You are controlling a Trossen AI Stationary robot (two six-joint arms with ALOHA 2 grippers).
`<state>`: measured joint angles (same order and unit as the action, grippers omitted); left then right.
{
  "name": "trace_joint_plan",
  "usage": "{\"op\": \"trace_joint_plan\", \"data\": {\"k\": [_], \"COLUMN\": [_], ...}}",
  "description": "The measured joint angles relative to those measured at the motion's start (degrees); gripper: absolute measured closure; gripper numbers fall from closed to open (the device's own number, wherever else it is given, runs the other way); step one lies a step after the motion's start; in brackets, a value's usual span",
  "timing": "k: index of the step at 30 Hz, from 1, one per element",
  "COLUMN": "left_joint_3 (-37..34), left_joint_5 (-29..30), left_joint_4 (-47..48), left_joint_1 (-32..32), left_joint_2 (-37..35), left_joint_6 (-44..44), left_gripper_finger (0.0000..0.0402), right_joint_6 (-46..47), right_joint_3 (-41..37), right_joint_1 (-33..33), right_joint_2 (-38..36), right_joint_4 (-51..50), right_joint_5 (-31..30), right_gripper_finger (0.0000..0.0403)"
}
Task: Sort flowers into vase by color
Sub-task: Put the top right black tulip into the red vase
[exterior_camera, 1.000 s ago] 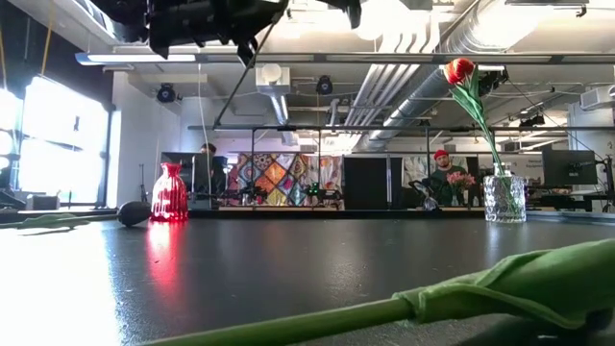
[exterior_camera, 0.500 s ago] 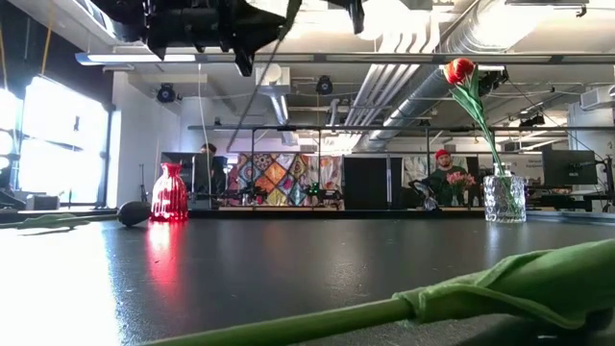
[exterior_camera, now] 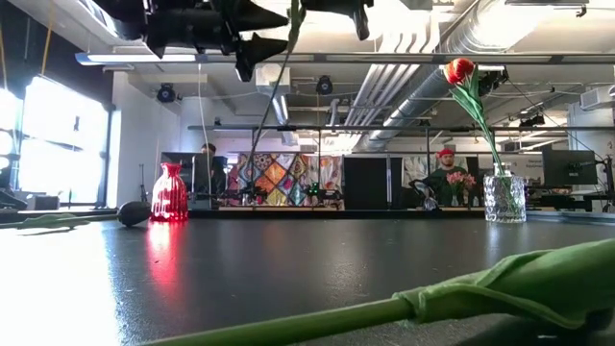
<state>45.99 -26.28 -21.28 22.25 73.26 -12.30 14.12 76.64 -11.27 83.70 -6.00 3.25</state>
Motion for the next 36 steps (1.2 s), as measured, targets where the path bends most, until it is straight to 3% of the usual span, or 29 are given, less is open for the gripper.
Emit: {"op": "trace_joint_plan", "data": {"k": [9, 17, 22, 27, 32, 36], "left_joint_3": [-0.01, -0.01, -0.01, -0.01, -0.01, -0.23], "left_joint_5": [0.96, -1.19, -0.60, 4.64, 6.90, 9.74], "left_joint_4": [-7.12, -6.77, -6.77, -6.84, -4.74, 1.25], "left_joint_1": [-1.21, -1.37, -1.10, 0.95, 6.89, 13.22], "left_joint_2": [5.50, 5.59, 5.59, 4.23, 0.28, -4.09], "left_joint_6": [-5.61, -0.82, -1.04, -2.24, -1.90, 3.40], "left_gripper_finger": [0.0248, 0.0389, 0.0394, 0.0399, 0.0401, 0.0401], "right_joint_6": [-0.12, -0.20, -0.70, -1.17, -1.17, -1.17], "right_joint_3": [0.00, 0.02, 0.02, 0.02, 0.02, 0.04], "right_joint_1": [0.00, 0.00, 0.00, 0.00, 0.00, -0.02], "right_joint_2": [0.00, 0.00, 0.00, -1.57, -6.27, -9.20], "right_joint_4": [-2.61, -5.54, -5.62, -6.18, -7.72, -11.15], "right_joint_5": [0.28, 0.92, -0.07, -4.49, -12.14, -15.78], "right_gripper_finger": [0.0402, 0.0403, 0.0387, 0.0328, 0.0271, 0.0255]}}
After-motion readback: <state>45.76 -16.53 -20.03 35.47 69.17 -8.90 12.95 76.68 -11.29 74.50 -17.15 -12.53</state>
